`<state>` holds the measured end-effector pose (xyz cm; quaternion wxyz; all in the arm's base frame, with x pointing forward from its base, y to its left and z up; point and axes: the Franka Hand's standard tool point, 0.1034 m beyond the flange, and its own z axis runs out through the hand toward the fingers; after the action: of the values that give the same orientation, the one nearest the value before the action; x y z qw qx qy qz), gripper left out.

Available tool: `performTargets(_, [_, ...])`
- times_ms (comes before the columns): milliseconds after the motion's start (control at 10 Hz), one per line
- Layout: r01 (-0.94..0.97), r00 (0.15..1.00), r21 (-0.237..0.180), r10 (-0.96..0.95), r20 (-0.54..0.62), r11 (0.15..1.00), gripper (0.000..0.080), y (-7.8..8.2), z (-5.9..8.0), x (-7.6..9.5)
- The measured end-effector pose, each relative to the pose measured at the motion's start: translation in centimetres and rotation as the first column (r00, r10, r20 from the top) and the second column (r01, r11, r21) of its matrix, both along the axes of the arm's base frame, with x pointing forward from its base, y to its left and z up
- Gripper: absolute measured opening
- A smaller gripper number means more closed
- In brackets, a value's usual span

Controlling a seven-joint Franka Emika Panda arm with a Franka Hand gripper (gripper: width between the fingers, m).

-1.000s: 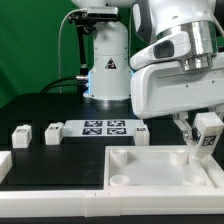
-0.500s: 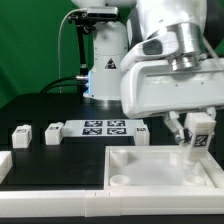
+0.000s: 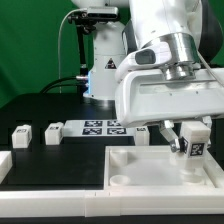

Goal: Assemble one leg

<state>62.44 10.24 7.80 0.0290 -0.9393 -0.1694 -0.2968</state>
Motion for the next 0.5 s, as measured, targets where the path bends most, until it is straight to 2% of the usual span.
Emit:
performTargets(300, [0.000,1.000,0.003,0.000,0.018,1.000,0.0287,0.2,-0.2,-0.2])
performTargets(500, [-0.013,1.000,0.003,0.013,0.011,1.000,0.0287,1.1,-0.4,-0.6])
